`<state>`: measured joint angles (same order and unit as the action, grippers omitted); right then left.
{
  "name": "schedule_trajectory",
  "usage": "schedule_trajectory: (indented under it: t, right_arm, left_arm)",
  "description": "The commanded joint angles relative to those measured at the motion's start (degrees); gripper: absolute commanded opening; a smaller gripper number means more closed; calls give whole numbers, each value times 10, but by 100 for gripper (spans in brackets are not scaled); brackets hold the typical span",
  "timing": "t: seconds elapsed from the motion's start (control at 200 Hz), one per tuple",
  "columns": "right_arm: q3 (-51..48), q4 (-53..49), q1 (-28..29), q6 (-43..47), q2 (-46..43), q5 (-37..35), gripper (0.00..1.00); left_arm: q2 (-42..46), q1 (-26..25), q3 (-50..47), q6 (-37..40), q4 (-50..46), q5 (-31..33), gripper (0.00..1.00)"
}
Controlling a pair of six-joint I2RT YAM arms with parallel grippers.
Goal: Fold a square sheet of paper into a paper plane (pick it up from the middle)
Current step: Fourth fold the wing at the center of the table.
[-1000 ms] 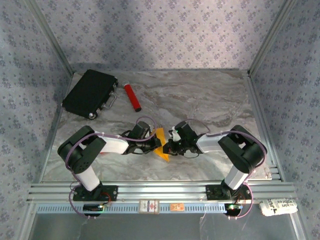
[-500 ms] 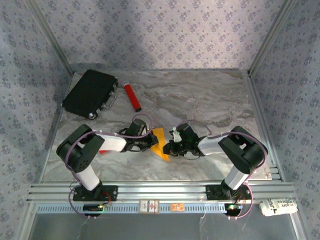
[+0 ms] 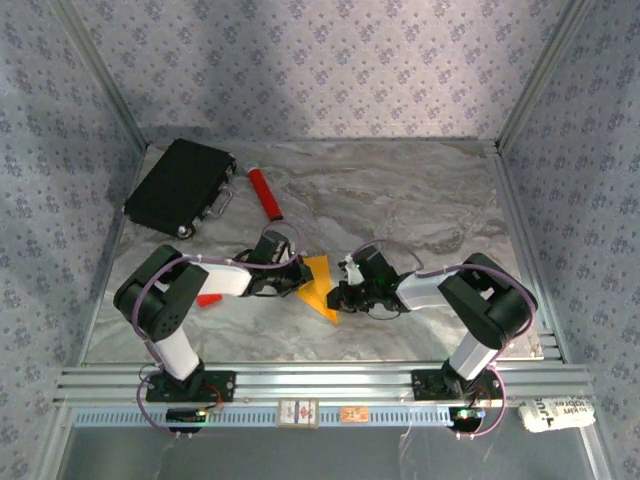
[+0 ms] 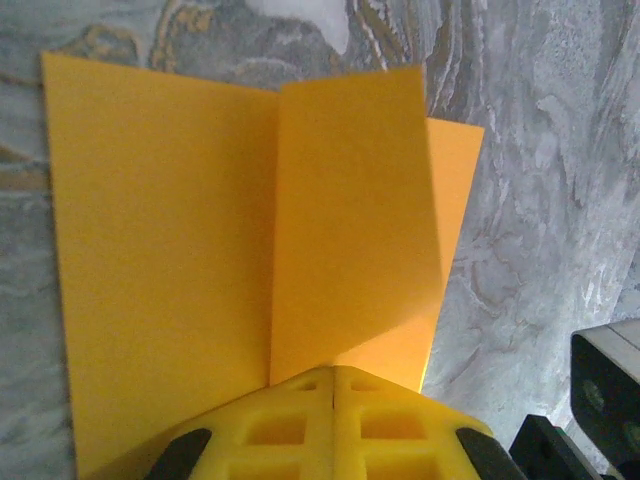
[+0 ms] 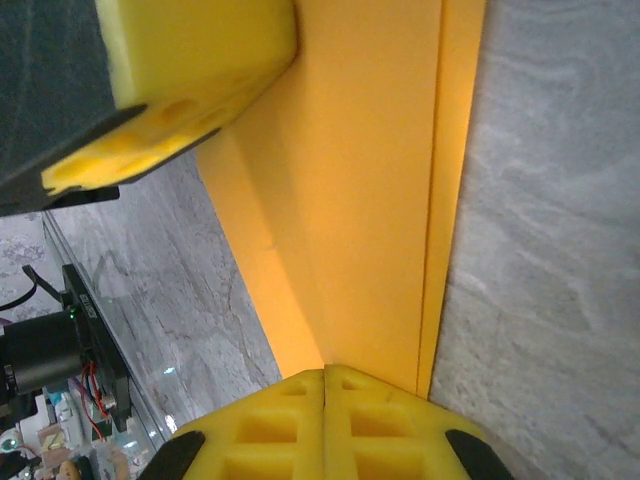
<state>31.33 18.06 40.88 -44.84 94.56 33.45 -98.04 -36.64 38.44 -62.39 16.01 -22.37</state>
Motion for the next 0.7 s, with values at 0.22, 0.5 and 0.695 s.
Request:
schedule_trajectory:
  t: [0.22,0.5,0.695]
  right_arm:
    - [-33,-143,1,23,-1,-22,0]
    - [-43,-146,1,26,-7,-24,0]
    - [-42,-152,0,27,-11,-27,0]
  left_arm:
    - [-38,44,54,59,-95,51,3]
    - [-55,70,74,71,-94,35,4]
    - [-64,86,99,85,-112,27,6]
